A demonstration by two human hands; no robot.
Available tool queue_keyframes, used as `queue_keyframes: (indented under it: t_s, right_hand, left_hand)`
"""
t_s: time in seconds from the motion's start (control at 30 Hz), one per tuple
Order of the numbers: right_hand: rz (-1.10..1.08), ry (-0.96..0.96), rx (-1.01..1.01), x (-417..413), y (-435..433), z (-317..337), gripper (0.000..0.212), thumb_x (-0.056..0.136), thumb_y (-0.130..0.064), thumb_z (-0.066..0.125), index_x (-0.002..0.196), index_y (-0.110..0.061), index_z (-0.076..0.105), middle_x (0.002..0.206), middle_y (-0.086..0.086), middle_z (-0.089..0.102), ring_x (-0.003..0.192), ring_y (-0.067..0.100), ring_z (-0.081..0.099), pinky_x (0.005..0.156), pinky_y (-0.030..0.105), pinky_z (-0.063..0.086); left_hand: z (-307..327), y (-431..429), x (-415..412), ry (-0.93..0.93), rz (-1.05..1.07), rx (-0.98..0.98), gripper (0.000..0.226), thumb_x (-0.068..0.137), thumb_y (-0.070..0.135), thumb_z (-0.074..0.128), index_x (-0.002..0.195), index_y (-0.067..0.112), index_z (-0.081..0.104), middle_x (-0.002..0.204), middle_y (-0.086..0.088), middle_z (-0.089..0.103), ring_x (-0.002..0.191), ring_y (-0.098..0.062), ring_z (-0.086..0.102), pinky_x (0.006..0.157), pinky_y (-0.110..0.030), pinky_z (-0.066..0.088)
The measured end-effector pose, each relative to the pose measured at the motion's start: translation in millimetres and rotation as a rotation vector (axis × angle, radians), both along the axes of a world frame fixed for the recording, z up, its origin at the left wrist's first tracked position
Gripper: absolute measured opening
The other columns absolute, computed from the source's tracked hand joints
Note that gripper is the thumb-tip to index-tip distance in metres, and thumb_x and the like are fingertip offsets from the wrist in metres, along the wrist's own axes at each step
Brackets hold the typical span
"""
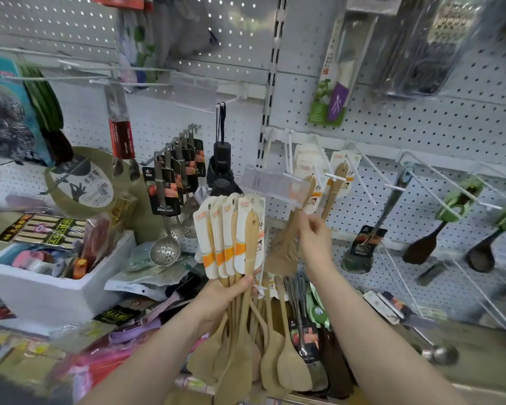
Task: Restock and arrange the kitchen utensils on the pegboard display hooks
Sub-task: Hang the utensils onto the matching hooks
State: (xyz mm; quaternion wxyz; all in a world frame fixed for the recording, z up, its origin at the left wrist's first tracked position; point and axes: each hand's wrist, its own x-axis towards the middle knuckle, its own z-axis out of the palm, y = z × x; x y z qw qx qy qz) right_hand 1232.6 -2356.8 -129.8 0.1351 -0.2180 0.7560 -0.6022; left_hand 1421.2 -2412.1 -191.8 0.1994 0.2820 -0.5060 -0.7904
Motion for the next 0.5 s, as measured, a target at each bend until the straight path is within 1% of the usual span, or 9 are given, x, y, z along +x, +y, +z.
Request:
queue_keyframes:
  t_s: [0.07,0.13,0.2,0.27,0.33,0.37,0.43,0.5]
  right_hand:
    - [0.202,-0.046,-0.018,23,7,4,0.025,0.099,-0.042,0.050,0.097,-0.022,0.065,0.094,0.000,0.069,0.092,0.015,0.064,0.086,0.033,0.051]
    - [0.311,-0.056,-0.056,41,14,9,0.026,0.096,-0.044,0.055,0.101,-0.022,0.068,0.095,-0.004,0.073,0.090,0.009,0.067,0.083,0.027,0.054]
    - [0.319,-0.042,-0.084,52,20,12,0.031,0.089,-0.045,0.064,0.110,-0.022,0.063,0.101,-0.003,0.072,0.094,0.009,0.068,0.080,0.023,0.053]
    - [0.310,-0.064,-0.133,60,27,14,0.042,0.083,-0.036,0.076,0.117,-0.022,0.055,0.104,0.000,0.072,0.095,0.012,0.069,0.076,0.020,0.054]
    - [0.314,-0.110,-0.149,66,34,15,0.050,0.078,-0.025,0.082,0.119,-0.020,0.053,0.105,0.003,0.073,0.094,0.016,0.071,0.074,0.023,0.057]
    - [0.318,-0.141,-0.163,67,38,14,0.050,0.078,-0.021,0.082,0.119,-0.018,0.054,0.106,0.004,0.073,0.094,0.017,0.071,0.075,0.026,0.058]
    - [0.306,-0.199,-0.209,69,46,16,0.045,0.079,-0.015,0.081,0.117,-0.015,0.057,0.107,0.005,0.073,0.096,0.019,0.072,0.078,0.031,0.059]
    - [0.262,-0.202,-0.222,65,52,16,0.038,0.081,-0.014,0.078,0.116,-0.014,0.061,0.107,0.005,0.074,0.097,0.021,0.072,0.083,0.039,0.059]
  left_hand:
    - [0,3,1,-0.025,-0.027,-0.025,0.034,0.076,0.030,0.070,0.107,0.016,0.073,0.106,-0.007,0.073,0.110,-0.025,0.064,0.099,-0.035,0.050]
    - [-2,8,3,-0.026,-0.064,-0.037,0.037,0.072,0.034,0.071,0.106,0.017,0.072,0.108,-0.004,0.073,0.111,-0.022,0.064,0.105,-0.041,0.044]
    - [-4,13,4,0.009,-0.115,-0.055,0.042,0.074,0.036,0.071,0.113,0.019,0.070,0.117,-0.001,0.070,0.116,-0.019,0.061,0.109,-0.043,0.041]
    - [-3,19,7,0.022,-0.138,-0.082,0.046,0.077,0.037,0.072,0.119,0.019,0.067,0.120,0.000,0.069,0.119,-0.018,0.060,0.110,-0.044,0.039]
    - [-4,24,9,0.038,-0.155,-0.082,0.051,0.076,0.038,0.074,0.121,0.017,0.066,0.120,-0.002,0.068,0.119,-0.020,0.060,0.110,-0.045,0.039]
    - [-3,27,11,0.051,-0.170,-0.086,0.052,0.076,0.038,0.074,0.123,0.017,0.065,0.121,-0.002,0.068,0.119,-0.020,0.060,0.109,-0.046,0.040]
    - [-1,31,13,0.078,-0.183,-0.098,0.056,0.076,0.038,0.074,0.126,0.015,0.062,0.122,-0.001,0.068,0.119,-0.020,0.060,0.109,-0.045,0.040]
    - [0,35,14,0.071,-0.160,-0.094,0.062,0.073,0.043,0.080,0.125,0.016,0.062,0.119,-0.002,0.069,0.116,-0.021,0.061,0.108,-0.045,0.042]
